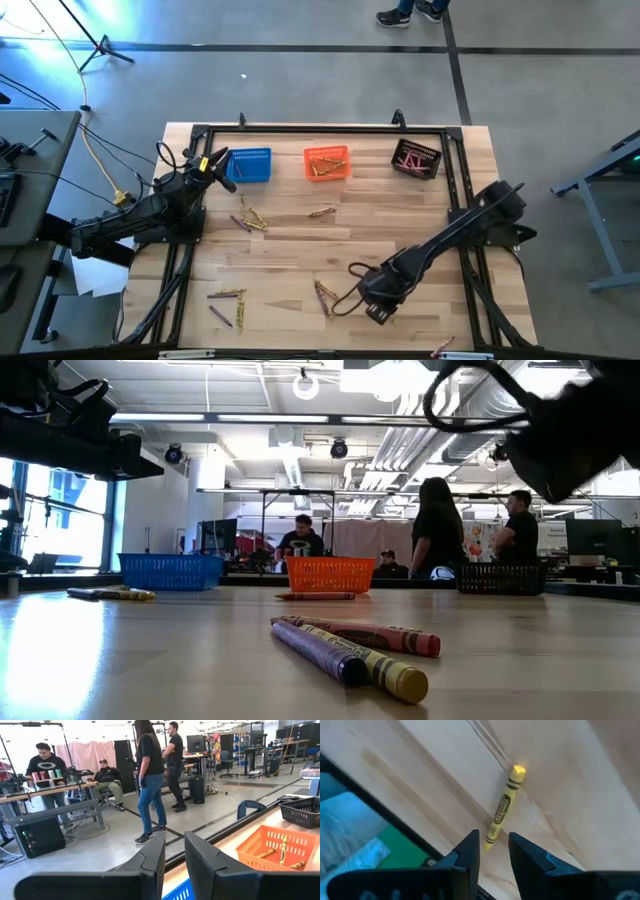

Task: Sort crayons
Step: Put the yellow crayon into the orange bin

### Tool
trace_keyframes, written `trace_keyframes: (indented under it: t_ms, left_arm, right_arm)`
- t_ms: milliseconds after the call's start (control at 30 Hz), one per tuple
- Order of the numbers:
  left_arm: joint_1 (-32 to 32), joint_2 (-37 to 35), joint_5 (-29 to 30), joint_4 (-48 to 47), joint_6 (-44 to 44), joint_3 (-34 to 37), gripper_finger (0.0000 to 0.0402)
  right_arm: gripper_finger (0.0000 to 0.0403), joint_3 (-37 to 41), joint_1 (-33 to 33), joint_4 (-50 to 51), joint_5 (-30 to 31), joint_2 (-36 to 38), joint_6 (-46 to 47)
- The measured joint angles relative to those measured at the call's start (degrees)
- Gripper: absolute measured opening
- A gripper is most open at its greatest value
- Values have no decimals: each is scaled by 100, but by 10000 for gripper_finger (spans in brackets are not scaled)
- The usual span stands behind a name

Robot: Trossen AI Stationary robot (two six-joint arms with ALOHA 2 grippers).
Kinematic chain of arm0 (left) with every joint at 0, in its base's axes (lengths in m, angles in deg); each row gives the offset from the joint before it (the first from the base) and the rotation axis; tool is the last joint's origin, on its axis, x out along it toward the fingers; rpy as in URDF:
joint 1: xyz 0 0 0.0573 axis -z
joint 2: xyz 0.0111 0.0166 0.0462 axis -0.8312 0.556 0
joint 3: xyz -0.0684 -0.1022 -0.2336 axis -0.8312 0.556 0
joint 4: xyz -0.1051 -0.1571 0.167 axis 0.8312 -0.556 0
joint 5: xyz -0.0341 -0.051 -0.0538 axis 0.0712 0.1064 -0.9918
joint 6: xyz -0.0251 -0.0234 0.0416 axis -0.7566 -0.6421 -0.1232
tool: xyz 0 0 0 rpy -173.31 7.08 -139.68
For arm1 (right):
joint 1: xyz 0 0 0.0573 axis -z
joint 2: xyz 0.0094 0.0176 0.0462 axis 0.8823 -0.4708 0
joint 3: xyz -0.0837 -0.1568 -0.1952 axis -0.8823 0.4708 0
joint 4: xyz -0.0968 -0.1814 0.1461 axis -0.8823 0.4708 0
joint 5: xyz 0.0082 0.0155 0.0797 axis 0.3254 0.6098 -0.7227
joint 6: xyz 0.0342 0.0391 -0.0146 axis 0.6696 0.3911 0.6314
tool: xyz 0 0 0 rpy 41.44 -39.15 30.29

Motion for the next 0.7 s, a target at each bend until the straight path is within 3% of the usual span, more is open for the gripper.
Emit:
trace_keyframes:
  t_ms: [500, 700]
  left_arm:
    - [-1, -1, -2, 0, 0, -1, 60]
    - [-1, -1, 1, 0, 0, -1, 60]
  right_arm:
    - [85, -28, 50, -27, -28, -703, 20]
    - [40, -23, 197, 192, -66, -729, -87]
